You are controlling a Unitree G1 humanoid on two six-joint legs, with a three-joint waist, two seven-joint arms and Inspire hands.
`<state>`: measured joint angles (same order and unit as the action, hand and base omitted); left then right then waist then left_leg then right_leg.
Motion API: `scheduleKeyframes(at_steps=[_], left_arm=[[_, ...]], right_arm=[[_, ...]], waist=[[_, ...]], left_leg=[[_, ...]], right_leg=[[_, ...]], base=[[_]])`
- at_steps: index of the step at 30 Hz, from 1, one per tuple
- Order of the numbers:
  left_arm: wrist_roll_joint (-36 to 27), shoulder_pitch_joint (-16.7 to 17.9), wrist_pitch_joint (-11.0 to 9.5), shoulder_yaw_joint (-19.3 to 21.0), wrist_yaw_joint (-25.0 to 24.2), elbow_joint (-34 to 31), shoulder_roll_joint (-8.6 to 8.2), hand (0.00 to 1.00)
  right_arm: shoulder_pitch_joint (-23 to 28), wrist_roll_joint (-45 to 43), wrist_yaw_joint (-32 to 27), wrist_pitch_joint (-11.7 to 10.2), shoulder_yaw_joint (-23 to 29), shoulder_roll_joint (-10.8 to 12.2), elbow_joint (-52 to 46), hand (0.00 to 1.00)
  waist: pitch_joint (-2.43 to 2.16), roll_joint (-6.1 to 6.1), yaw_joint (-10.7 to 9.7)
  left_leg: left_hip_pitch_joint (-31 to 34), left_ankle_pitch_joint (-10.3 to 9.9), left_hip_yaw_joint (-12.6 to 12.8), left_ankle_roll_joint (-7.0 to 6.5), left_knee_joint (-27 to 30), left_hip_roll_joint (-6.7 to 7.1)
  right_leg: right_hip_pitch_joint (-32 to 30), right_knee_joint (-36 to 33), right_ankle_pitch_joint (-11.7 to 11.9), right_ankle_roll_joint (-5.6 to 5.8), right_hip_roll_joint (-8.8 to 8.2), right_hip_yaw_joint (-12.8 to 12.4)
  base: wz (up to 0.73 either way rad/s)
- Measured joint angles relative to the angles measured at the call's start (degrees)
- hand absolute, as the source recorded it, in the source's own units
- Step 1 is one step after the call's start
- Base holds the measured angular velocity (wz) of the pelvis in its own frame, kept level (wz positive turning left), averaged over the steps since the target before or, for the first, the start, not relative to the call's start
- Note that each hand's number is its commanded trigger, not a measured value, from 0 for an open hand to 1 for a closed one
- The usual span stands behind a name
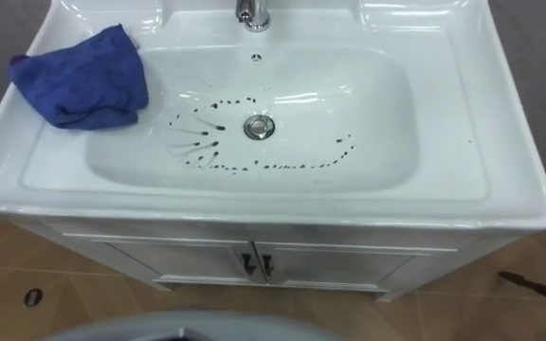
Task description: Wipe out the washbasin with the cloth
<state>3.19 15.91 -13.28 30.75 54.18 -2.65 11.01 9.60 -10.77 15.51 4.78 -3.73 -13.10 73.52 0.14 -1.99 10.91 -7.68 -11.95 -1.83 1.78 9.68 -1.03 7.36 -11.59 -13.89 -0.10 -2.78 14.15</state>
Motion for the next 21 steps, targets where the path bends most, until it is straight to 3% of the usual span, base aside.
scheduleKeyframes(at_steps=[4, 8, 16, 21], left_arm=[[8.21, -0.02, 0.67, -1.55, -1.68, -0.68, 1.86, 0.00], [17.89, -0.05, 1.60, -3.07, -4.19, -0.68, 2.60, 0.00], [25.05, -0.02, 2.82, -7.02, -9.08, 1.10, 2.89, 0.00], [26.28, -0.02, 4.59, -7.98, -12.11, 1.45, 2.88, 0.00]], right_arm=[[-0.53, -0.10, -0.48, 0.01, 0.41, -0.30, -0.06, 0.00], [-0.95, -0.04, -0.49, -0.42, 0.80, -0.78, -0.07, 0.00], [-0.92, 0.57, -0.60, -1.27, 0.99, -0.96, -0.03, 0.00], [-0.63, 0.71, -0.35, -1.33, 1.62, -1.00, -0.16, 0.00]], waist=[[0.06, -0.26, -1.82], [0.03, -0.65, -3.59], [0.17, -0.79, -4.70], [-0.06, -0.69, -4.72]], left_leg=[[0.06, 0.00, 0.11, 0.00, -0.02, 0.01], [-0.04, 0.00, 0.25, 0.00, -0.10, 0.05], [-0.63, 0.00, 1.74, 0.00, -0.18, -0.05], [-0.93, 0.00, 2.07, 0.00, -0.19, -0.07]], right_leg=[[-0.01, 0.06, 0.00, 0.01, 0.00, -0.06], [-0.03, 0.00, 0.00, 0.02, 0.01, -0.36], [-0.20, -0.03, 0.01, 0.02, 0.14, -1.91], [-0.25, -0.26, 0.06, 0.00, 0.27, -2.94]], base=[[0.00], [-0.03], [-0.11], [-0.11]])
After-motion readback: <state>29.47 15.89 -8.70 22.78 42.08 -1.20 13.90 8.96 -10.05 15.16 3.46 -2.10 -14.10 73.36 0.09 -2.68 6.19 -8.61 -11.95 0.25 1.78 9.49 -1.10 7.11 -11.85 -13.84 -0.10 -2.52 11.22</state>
